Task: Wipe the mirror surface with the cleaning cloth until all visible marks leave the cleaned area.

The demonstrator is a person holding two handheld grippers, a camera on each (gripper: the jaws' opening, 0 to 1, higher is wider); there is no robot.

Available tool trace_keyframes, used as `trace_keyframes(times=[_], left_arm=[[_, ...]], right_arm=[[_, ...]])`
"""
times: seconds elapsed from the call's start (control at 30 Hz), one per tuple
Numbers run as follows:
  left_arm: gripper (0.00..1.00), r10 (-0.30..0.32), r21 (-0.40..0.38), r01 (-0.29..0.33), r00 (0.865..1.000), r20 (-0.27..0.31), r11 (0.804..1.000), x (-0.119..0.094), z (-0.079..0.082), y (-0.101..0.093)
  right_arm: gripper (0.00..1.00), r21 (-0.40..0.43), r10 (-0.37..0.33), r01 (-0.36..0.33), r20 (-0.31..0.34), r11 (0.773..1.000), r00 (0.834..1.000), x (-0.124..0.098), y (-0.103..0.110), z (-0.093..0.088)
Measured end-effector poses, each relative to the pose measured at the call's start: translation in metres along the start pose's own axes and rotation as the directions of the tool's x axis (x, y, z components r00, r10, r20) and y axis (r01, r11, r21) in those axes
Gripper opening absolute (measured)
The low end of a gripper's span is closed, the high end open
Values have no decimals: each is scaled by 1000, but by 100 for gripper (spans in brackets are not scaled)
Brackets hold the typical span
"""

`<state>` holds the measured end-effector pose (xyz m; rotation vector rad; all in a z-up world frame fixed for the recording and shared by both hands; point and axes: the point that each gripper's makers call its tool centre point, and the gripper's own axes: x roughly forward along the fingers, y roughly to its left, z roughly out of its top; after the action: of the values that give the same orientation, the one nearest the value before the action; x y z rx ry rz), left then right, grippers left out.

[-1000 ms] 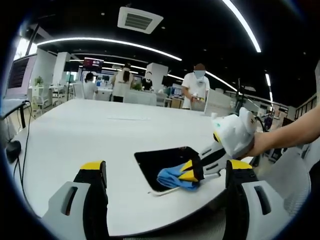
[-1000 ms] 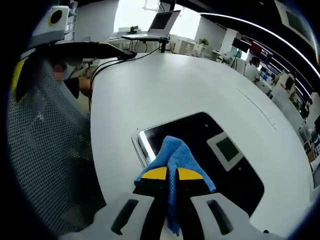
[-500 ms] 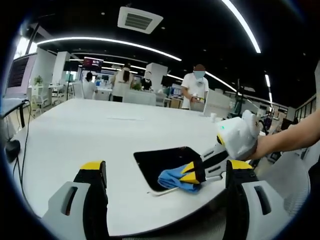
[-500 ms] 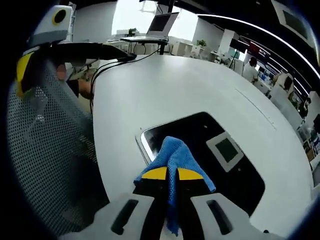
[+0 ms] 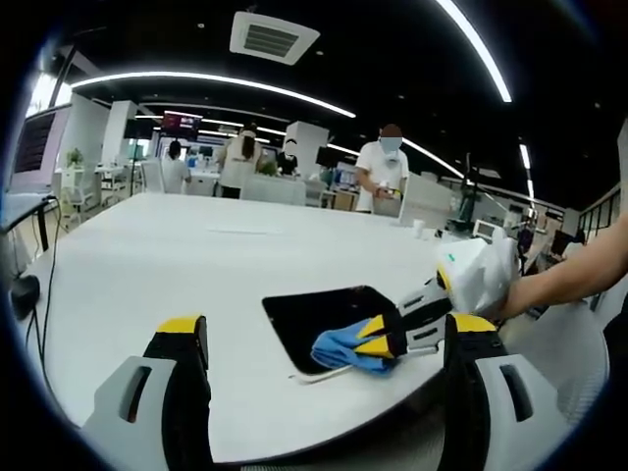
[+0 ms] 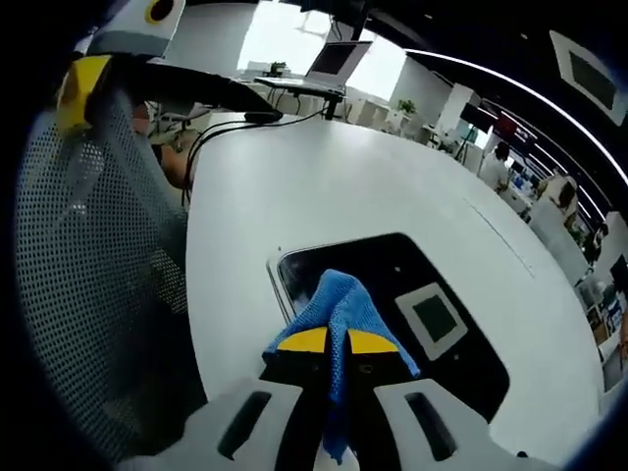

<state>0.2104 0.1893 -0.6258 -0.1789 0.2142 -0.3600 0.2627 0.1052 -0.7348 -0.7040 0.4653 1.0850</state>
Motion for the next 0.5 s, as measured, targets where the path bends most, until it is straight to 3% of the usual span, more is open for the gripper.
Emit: trace_keyframes(times=[0.5], left_arm=[[99, 8, 0, -8, 1000, 6, 1000, 1, 1, 1]], right_arm=[[0, 20, -29, 29, -21, 999, 999, -15, -14, -21]])
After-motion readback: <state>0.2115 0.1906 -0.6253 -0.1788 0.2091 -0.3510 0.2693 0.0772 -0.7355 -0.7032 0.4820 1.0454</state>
